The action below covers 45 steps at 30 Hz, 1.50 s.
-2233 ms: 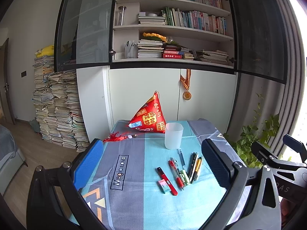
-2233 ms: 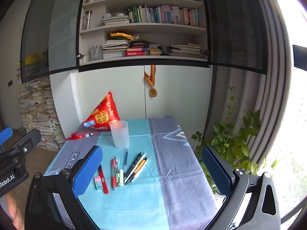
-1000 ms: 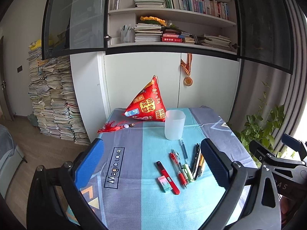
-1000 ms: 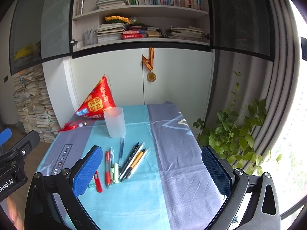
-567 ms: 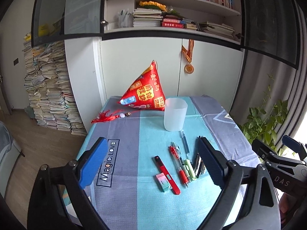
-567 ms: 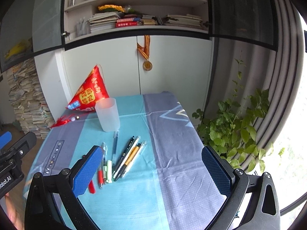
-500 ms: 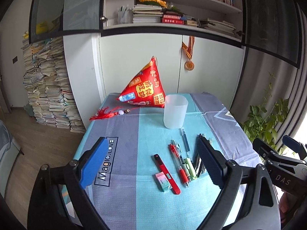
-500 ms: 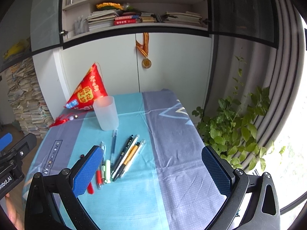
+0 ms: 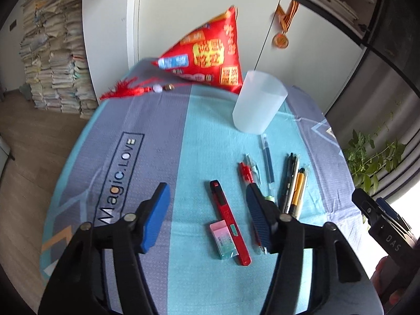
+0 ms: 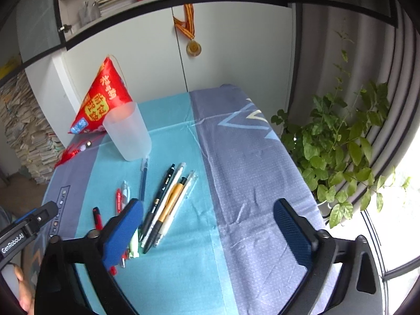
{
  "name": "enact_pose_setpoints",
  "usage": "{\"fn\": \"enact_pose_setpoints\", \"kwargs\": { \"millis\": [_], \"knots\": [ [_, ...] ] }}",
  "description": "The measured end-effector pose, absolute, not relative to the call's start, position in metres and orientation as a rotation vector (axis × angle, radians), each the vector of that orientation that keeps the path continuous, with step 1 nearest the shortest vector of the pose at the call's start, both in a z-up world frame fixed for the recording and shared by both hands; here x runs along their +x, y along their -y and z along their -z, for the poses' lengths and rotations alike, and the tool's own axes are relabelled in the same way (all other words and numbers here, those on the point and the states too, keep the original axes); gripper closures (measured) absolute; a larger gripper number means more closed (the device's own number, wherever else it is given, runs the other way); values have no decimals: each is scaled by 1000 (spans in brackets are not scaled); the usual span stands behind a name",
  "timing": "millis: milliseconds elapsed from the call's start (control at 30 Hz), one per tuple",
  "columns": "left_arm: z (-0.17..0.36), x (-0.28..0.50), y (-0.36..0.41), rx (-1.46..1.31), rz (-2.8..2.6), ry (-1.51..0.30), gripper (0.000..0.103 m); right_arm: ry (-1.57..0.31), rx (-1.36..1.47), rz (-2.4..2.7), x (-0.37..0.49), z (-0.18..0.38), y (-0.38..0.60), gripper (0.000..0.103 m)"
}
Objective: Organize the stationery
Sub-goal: 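Lower both tools toward the row of pens and the red box cutter, then grasp clear pen with right tool while left tool grasps red box cutter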
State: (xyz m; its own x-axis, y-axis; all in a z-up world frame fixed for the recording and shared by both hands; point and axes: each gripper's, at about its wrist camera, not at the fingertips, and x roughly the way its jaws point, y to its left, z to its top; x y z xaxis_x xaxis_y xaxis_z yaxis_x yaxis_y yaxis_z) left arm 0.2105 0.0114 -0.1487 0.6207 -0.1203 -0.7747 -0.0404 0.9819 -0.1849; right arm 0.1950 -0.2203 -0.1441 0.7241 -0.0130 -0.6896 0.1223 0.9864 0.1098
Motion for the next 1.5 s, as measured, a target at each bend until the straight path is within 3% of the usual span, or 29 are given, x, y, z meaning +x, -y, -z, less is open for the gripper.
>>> {"fn": "enact_pose_setpoints", "kwargs": {
  "millis": [33,200,300,900,1500],
  "knots": [
    [154,215,-11,-196,49,-922,53,-773,148,70,201,148,219,17],
    [172,234,-9,-211,74,-1011,70,-868,183,22,226,169,216,58],
    [178,242,-5,-209,93,-1056,76,-917,213,-3,237,181,216,70],
    [202,262,22,-110,112,-1152,91,-1020,304,-48,273,206,215,71],
    [203,268,14,-75,95,-1115,91,-1070,148,19,280,211,212,71]
  ]
}}
